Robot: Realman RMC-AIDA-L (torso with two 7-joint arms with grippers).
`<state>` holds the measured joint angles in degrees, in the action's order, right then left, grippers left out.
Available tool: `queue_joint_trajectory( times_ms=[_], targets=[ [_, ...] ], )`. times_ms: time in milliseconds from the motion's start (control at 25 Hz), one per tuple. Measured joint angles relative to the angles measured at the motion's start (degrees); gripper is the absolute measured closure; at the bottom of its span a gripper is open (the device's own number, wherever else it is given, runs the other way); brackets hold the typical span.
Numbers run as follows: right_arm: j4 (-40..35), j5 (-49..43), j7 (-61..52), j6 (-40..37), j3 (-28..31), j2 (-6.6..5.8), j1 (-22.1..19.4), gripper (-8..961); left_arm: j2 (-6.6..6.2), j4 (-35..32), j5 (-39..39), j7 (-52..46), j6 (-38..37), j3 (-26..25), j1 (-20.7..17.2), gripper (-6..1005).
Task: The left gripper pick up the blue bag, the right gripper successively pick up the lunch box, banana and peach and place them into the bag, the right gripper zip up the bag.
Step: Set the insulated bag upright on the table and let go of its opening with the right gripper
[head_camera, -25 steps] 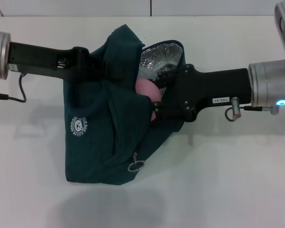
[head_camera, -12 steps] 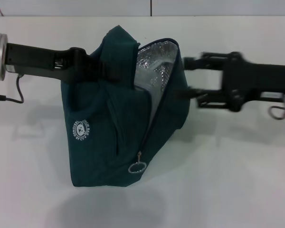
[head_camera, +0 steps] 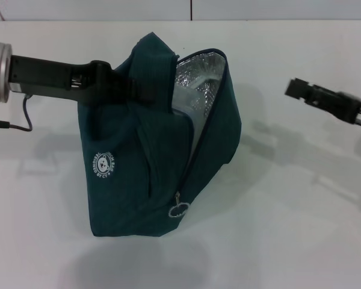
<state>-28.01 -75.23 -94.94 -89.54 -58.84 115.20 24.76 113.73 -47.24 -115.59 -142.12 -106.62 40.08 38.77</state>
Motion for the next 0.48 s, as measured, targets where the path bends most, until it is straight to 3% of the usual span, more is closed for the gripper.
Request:
queue_joint_trajectory(
  times_ms=[240,480],
  targets=[
    [11.04,0.36,-7.76,0.38,0.27,0.41,7.40,275,0.16,0.05,0.00,0.00,0.01,0.00,0.17,962],
    [15.89,-0.06,-11.20,2.62,-0.01,0.73,9.77,276,0.35,0.05,0.02,0.00,0.01,0.00,0.33,962]
  ],
)
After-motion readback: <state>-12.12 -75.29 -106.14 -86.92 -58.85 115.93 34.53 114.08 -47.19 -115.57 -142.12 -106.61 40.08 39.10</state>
